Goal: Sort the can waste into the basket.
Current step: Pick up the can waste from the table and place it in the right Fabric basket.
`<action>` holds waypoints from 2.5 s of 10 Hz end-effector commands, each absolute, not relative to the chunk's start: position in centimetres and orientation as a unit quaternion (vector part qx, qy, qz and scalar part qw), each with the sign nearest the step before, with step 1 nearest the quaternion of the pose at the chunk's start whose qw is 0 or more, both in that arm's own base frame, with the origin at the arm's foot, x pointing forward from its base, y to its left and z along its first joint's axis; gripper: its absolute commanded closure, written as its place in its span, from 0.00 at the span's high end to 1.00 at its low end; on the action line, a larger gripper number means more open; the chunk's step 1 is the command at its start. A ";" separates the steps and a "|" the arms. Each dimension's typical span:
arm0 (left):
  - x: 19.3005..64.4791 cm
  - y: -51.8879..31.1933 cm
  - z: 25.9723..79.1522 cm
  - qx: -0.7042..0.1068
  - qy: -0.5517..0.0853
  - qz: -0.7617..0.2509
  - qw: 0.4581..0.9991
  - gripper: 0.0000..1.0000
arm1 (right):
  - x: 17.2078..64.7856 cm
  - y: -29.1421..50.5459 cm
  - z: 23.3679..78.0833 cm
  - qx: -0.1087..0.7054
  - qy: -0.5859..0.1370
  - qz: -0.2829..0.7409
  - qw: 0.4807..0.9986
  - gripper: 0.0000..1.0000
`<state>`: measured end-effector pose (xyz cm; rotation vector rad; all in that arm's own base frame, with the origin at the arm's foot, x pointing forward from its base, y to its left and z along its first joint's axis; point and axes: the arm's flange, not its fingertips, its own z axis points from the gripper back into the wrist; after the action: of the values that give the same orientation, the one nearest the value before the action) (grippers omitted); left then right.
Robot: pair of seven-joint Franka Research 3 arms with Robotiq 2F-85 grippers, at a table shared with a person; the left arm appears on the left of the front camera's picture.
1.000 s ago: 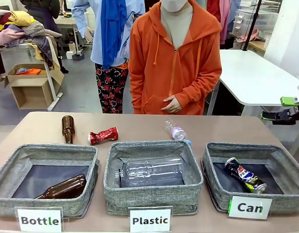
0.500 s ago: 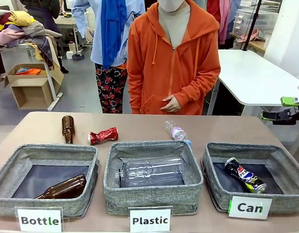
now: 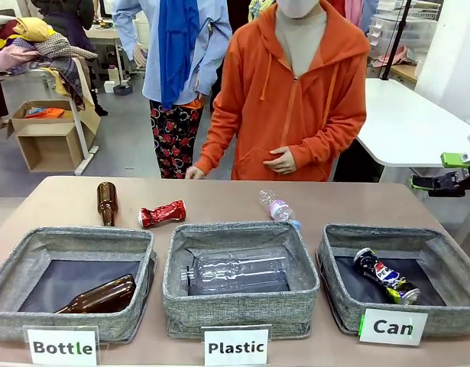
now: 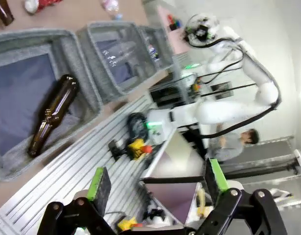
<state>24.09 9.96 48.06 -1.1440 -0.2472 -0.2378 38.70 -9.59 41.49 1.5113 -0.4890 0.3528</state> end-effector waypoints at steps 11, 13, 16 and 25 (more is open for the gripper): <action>40.1 0.1 54.4 -0.337 -0.093 -0.268 0.898 1.00 | 38.3 -9.5 41.6 0.677 -0.221 0.162 0.683 1.00; 36.1 11.5 52.0 -0.400 -0.144 -0.138 0.894 1.00 | 38.3 -9.5 41.6 0.677 -0.221 0.162 0.683 1.00; 28.5 20.5 45.9 -0.485 -0.197 -0.010 0.852 1.00 | 38.3 -9.5 41.6 0.677 -0.221 0.162 0.683 1.00; 32.3 17.1 48.1 -0.464 -0.159 -0.059 0.869 1.00 | 38.3 -9.5 41.6 0.677 -0.221 0.162 0.683 1.00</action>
<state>32.50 15.62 48.37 -0.9535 -0.3385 -0.1457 38.65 -9.60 41.45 1.5117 -0.4877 0.3517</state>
